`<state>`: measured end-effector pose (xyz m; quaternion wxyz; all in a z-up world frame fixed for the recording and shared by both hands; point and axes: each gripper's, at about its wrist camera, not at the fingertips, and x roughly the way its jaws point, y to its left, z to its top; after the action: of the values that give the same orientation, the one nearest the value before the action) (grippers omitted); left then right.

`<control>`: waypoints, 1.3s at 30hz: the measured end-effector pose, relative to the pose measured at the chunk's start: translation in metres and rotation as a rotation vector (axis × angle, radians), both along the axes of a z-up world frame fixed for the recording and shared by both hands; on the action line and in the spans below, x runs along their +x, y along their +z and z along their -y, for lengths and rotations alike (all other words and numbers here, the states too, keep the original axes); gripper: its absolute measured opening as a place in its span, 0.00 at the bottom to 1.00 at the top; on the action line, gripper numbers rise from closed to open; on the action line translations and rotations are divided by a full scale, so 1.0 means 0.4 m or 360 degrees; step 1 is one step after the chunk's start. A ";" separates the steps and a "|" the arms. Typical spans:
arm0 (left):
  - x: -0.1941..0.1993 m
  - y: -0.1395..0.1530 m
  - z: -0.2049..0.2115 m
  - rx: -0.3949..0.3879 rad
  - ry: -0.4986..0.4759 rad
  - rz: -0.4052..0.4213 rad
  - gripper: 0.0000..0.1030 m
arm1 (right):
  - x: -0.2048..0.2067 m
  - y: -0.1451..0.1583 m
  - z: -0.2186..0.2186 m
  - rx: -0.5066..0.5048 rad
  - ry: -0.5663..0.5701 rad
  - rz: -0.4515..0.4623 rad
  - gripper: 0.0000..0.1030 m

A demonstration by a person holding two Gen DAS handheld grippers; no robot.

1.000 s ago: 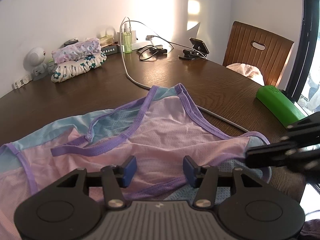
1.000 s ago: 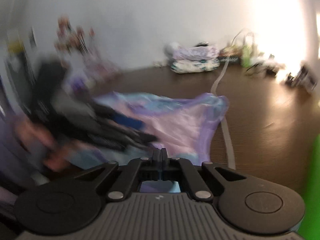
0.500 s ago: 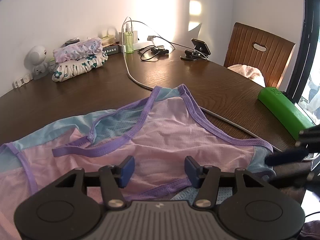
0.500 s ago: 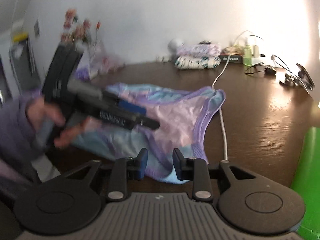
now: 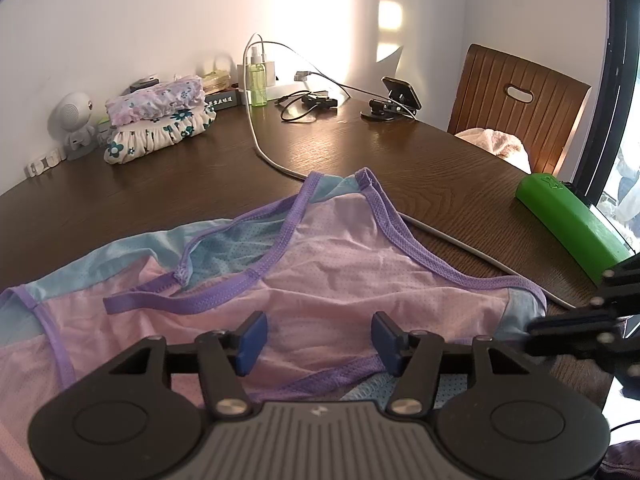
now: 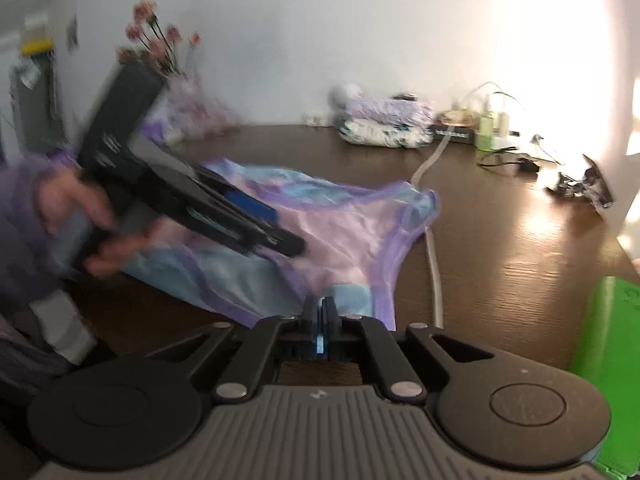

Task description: Fold clothes

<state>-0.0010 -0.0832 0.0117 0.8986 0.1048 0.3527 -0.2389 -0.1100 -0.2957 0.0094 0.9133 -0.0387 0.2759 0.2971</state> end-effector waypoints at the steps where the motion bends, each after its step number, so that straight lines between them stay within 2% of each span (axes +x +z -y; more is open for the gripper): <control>1: 0.000 0.000 -0.001 0.0001 -0.0001 0.0000 0.55 | 0.000 0.005 0.004 0.0024 0.0032 -0.0025 0.02; 3: -0.001 0.001 -0.002 0.0003 -0.0004 -0.0001 0.56 | 0.005 -0.007 -0.006 -0.0048 0.0078 -0.0083 0.03; 4: -0.001 0.001 -0.003 0.0005 -0.0005 -0.0001 0.56 | 0.010 -0.004 -0.006 -0.0030 0.0081 -0.0079 0.05; 6: -0.002 0.001 -0.004 0.0007 -0.0007 -0.0001 0.56 | 0.036 0.024 0.014 0.0138 -0.0002 -0.0075 0.16; 9: -0.003 0.002 -0.007 0.0010 -0.0011 -0.0002 0.56 | 0.137 0.068 0.051 0.0435 -0.0294 -0.0080 0.21; 11: -0.004 0.002 -0.008 0.0012 -0.0014 -0.0002 0.56 | 0.224 0.065 0.050 0.0439 -0.0496 -0.0088 0.21; 13: -0.013 0.001 -0.010 0.0011 -0.0019 -0.0002 0.56 | 0.321 0.047 0.025 0.0370 -0.0601 -0.0128 0.21; 16: -0.023 -0.001 -0.014 0.0006 -0.0022 0.0000 0.57 | 0.412 0.002 0.005 0.0406 -0.0589 -0.0291 0.19; 17: -0.024 -0.002 -0.017 0.0001 -0.0019 0.0002 0.58 | 0.426 -0.013 0.001 0.0413 -0.0609 -0.0329 0.13; 18: -0.025 -0.002 -0.020 -0.0004 -0.0017 0.0004 0.58 | 0.438 -0.026 -0.003 0.0420 -0.0629 -0.0363 0.02; 21: -0.029 -0.004 -0.024 -0.0015 -0.0017 0.0012 0.60 | 0.421 -0.026 0.007 0.0444 -0.0712 -0.0302 0.02; 25: -0.029 -0.005 -0.024 -0.0018 -0.0029 0.0018 0.62 | 0.421 -0.034 0.010 0.0378 -0.0725 -0.0287 0.02; 26: -0.028 -0.005 -0.025 -0.0019 -0.0031 0.0017 0.62 | 0.414 -0.029 0.006 0.0366 -0.0733 -0.0277 0.06; 30: -0.029 -0.004 -0.028 -0.0020 -0.0026 0.0020 0.62 | 0.392 -0.001 0.010 0.0348 -0.0771 -0.0185 0.06; 32: -0.032 0.007 -0.040 -0.0041 0.0005 0.0022 0.60 | 0.382 0.008 0.008 0.0321 -0.0775 -0.0198 0.07; 33: -0.044 0.026 -0.065 -0.0088 0.0021 0.0042 0.59 | 0.363 0.023 0.008 0.0337 -0.0766 -0.0169 0.12; 34: -0.056 0.045 -0.090 -0.0135 0.0037 0.0061 0.59 | 0.338 0.039 0.006 0.0347 -0.0741 -0.0128 0.16; 36: -0.081 0.082 -0.141 -0.0228 0.0070 0.0100 0.60 | 0.277 0.072 -0.013 0.0345 -0.0628 -0.0040 0.36; 39: -0.141 0.117 -0.252 -0.0282 0.0111 0.0171 0.67 | 0.190 0.094 -0.064 0.0280 -0.0297 0.0015 0.38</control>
<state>-0.0572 0.0175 0.0583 0.9297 0.0253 0.2849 -0.2319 -0.0341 -0.2700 0.0469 0.9382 0.0661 0.2468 0.2336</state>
